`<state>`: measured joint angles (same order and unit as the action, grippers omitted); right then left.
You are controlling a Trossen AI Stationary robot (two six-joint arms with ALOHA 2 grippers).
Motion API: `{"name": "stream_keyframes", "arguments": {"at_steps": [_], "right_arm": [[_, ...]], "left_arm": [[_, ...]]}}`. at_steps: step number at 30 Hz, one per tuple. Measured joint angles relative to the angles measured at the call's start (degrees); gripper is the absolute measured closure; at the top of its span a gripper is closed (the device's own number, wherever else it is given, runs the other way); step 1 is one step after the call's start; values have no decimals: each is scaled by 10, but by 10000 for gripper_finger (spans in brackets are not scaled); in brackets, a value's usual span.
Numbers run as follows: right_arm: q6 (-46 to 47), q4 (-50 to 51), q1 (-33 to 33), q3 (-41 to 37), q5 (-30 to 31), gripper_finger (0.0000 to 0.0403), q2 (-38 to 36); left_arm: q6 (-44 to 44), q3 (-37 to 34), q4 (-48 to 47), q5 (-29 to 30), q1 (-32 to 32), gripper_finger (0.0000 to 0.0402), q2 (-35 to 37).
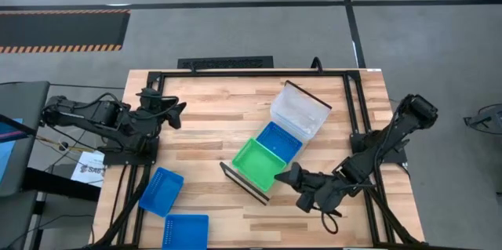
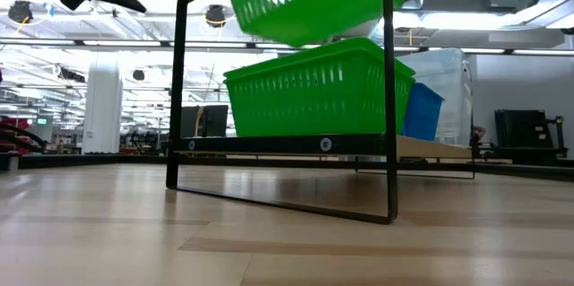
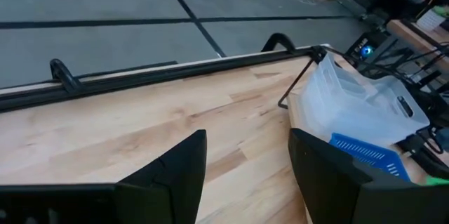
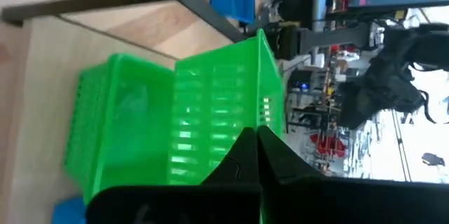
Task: Stack baskets on shelf by color
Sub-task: Stack the green bin on the other green bins on the shelf
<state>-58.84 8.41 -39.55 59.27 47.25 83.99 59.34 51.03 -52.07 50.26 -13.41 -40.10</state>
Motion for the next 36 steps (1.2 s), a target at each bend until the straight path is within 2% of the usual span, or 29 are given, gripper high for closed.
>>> {"name": "stream_keyframes", "arguments": {"at_steps": [4, 16, 25, 36], "right_arm": [[-29, -66, 3, -27, -7, 403, 1], [-27, -121, 15, -71, -24, 403, 1], [22, -106, 24, -73, -44, 403, 1], [39, -93, 34, -73, -58, 403, 1]], "left_arm": [[1, 0, 0, -1, 0, 212, -2], [1, 0, 0, 0, 0, 212, -4], [-2, 0, 0, 13, 0, 212, -4], [-6, 0, -1, 14, 0, 212, -4]]}}
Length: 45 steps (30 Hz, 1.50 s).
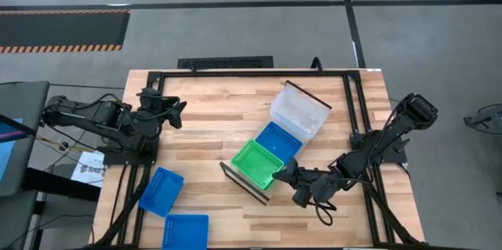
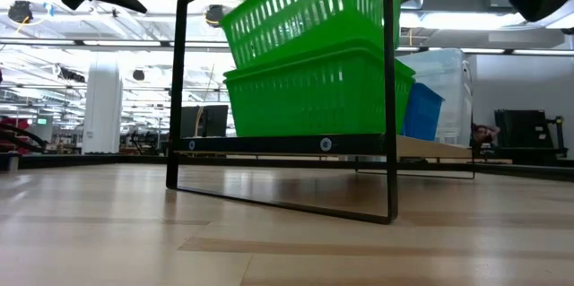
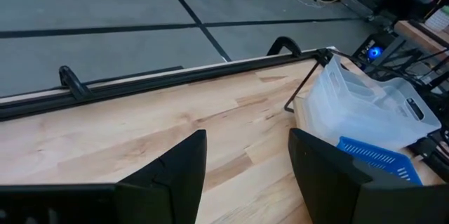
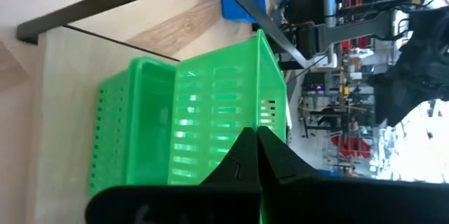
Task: Stack baskets on shelf by color
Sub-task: Stack the green bin on the other green bins on the shelf, then stack the top blue bin on the other blue bin on the shelf
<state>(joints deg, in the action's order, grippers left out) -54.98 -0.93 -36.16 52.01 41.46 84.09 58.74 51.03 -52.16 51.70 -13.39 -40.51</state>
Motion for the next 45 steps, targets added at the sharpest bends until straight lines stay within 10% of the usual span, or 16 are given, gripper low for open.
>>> {"name": "stream_keyframes", "arguments": {"at_steps": [12, 33, 40, 45], "right_arm": [[11, 0, 0, -16, -10, 394, 0], [-10, -63, -2, -44, -3, 268, -2], [-9, -64, -7, -14, 122, 217, -25], [-9, -65, -6, 29, 210, 199, -40]], "left_arm": [[0, 0, 0, 0, 0, 212, 0], [9, 0, 0, -10, 0, 212, 0], [33, 0, 0, -212, 0, 212, -16], [23, 0, -1, -459, -14, 212, -93]]}}
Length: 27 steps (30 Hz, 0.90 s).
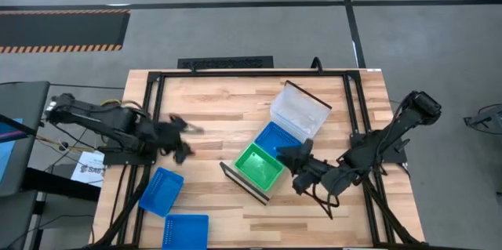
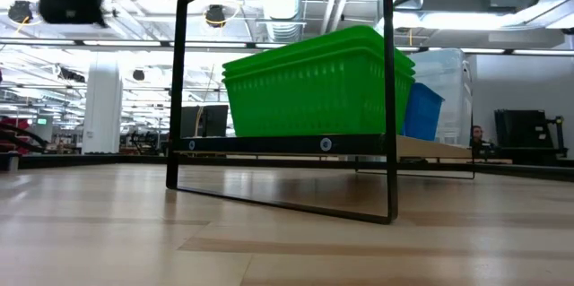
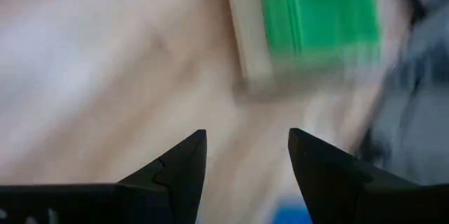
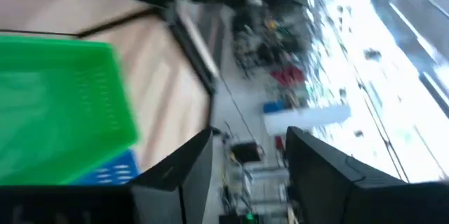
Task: Stack baskets on shelf by color
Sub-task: Stack the top blue bin on the other blue bin on the shelf
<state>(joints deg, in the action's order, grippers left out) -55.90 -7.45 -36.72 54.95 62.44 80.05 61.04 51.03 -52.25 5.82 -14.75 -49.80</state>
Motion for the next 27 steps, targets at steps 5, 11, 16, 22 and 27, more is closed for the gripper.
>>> {"name": "stream_keyframes", "arguments": {"at_steps": [5, 11, 16, 22, 27], "right_arm": [[36, 1, 2, 44, 57, 198, -3], [60, 2, -3, 59, 69, 202, -3], [66, 2, 1, 60, 69, 202, -2], [78, 2, 3, 60, 69, 208, -2], [95, 3, 6, 60, 71, 209, -1]], "left_arm": [[21, 0, -17, -68, -77, 212, -79], [101, 0, -96, -29, -222, 212, -130], [136, 0, -152, -25, -293, 212, -161], [162, -12, -145, -73, -337, 215, -170], [193, -83, -108, -90, -336, 253, -170]]}}
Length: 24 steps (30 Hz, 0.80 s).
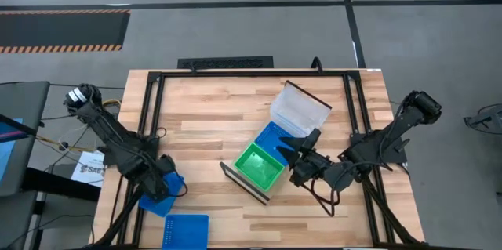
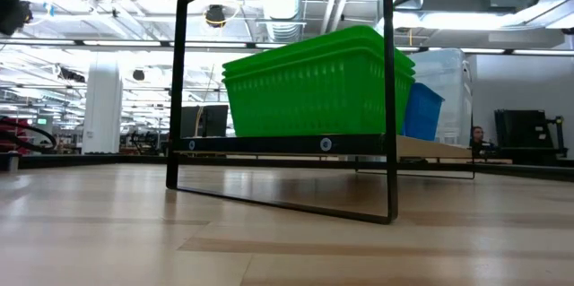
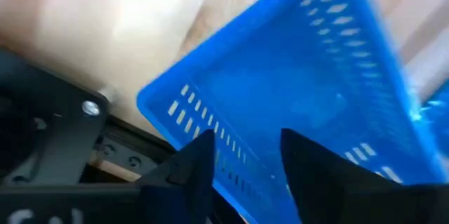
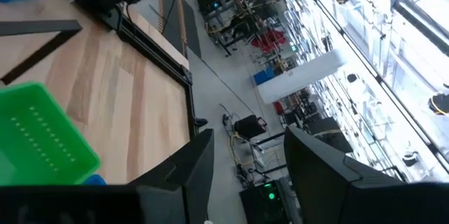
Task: Stack baskets on shelf by color
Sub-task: Stack the top blue bin on the other blue bin on the shelf
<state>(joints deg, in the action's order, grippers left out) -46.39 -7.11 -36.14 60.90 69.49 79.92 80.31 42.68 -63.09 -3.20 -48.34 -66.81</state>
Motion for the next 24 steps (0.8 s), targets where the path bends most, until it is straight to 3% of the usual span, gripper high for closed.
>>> {"name": "stream_keyframes", "arguments": {"at_steps": [4, 10, 16, 21, 24], "right_arm": [[0, 3, -1, 0, 0, 210, 0], [0, 8, 8, 0, 0, 216, 0], [-1, 9, 31, 0, -1, 219, 0], [-1, 8, 50, 0, -6, 219, 0], [0, 8, 61, 0, -20, 222, 0]], "left_arm": [[-2, -62, 75, -39, 16, 312, 0], [47, -114, 88, 30, 94, 392, 0], [-26, -136, 205, 115, 223, 391, 1], [-90, -138, 240, 214, 347, 394, 1], [-152, -138, 305, 235, 423, 397, 1]]}}
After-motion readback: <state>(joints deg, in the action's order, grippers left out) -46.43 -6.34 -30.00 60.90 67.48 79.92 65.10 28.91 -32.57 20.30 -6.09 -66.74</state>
